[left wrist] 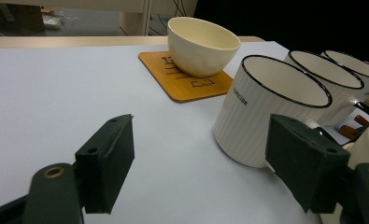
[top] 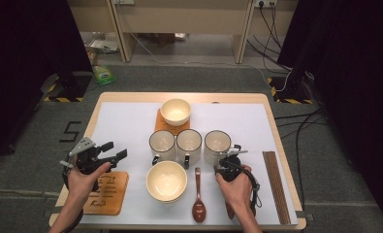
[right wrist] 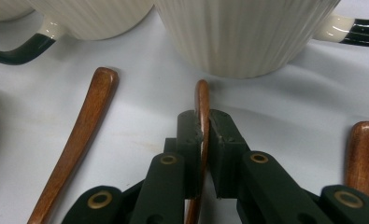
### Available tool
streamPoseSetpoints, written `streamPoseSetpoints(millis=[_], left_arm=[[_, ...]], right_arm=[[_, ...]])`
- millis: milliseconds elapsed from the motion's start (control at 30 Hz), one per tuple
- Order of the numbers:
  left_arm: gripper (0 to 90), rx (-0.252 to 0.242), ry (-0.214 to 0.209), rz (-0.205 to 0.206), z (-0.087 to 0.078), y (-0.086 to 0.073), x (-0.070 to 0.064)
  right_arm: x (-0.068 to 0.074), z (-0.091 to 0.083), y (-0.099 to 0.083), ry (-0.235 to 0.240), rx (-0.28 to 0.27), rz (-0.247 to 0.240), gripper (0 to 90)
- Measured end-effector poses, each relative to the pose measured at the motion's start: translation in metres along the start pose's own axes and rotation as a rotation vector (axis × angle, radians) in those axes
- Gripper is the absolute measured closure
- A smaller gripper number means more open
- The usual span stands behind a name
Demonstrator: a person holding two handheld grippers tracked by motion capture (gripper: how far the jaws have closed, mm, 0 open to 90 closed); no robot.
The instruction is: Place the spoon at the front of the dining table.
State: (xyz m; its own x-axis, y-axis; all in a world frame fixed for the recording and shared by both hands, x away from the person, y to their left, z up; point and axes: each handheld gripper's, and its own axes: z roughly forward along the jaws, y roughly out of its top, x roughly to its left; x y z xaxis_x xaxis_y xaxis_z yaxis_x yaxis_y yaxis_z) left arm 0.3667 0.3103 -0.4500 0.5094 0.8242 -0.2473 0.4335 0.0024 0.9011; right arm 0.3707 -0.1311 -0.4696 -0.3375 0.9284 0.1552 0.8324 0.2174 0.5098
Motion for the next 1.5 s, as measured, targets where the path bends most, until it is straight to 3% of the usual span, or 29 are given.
streamPoseSetpoints(millis=[500, 1500], left_arm=[[23.2, 0.003, 0.005, -0.008, 0.000, -0.002, 0.001], [23.3, 0.009, 0.017, -0.031, -0.002, -0.008, 0.006]], right_arm=[[0.000, -0.001, 0.003, -0.003, 0.027, -0.010, 84.1], [0.014, -0.023, 0.009, 0.060, 0.038, -0.041, 84.1]])
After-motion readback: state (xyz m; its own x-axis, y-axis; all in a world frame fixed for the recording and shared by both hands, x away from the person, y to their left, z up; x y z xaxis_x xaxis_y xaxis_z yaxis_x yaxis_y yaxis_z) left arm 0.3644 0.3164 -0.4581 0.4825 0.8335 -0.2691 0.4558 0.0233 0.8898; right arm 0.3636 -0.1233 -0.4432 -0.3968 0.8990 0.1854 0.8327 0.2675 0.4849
